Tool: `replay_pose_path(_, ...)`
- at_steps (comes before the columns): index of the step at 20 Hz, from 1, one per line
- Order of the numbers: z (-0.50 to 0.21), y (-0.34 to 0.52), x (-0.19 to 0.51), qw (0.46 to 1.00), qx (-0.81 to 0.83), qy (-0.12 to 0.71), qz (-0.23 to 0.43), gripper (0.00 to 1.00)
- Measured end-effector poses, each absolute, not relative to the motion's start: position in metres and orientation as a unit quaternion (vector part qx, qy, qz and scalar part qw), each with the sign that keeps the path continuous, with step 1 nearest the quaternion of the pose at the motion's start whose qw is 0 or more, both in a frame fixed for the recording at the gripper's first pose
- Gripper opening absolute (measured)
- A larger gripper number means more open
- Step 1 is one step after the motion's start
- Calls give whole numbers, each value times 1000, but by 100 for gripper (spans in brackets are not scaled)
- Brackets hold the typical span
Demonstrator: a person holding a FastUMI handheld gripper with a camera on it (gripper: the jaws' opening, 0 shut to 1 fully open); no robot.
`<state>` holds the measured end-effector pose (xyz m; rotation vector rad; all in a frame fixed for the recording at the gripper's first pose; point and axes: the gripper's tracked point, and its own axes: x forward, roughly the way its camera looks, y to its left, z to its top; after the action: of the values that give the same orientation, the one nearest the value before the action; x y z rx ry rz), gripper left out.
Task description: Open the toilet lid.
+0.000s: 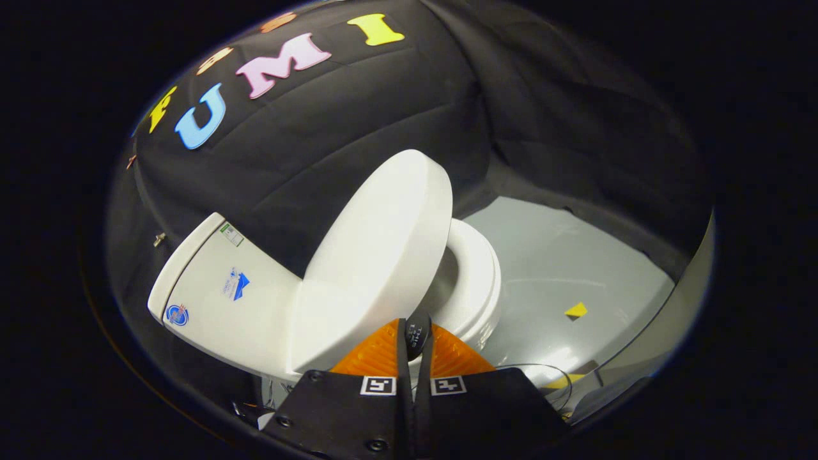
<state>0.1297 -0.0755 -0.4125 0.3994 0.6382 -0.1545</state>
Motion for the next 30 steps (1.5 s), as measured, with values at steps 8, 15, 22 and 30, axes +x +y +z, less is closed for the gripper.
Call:
replay_pose_path(8,-328,-3,138,960,106,256,-42,5)
replay_pose_path(15,-279,82,141,976,66,208,25,5)
replay_pose_path(22,-263,154,144,978,61,183,74,5)
replay_pose_path(30,-263,206,146,979,41,167,111,5)
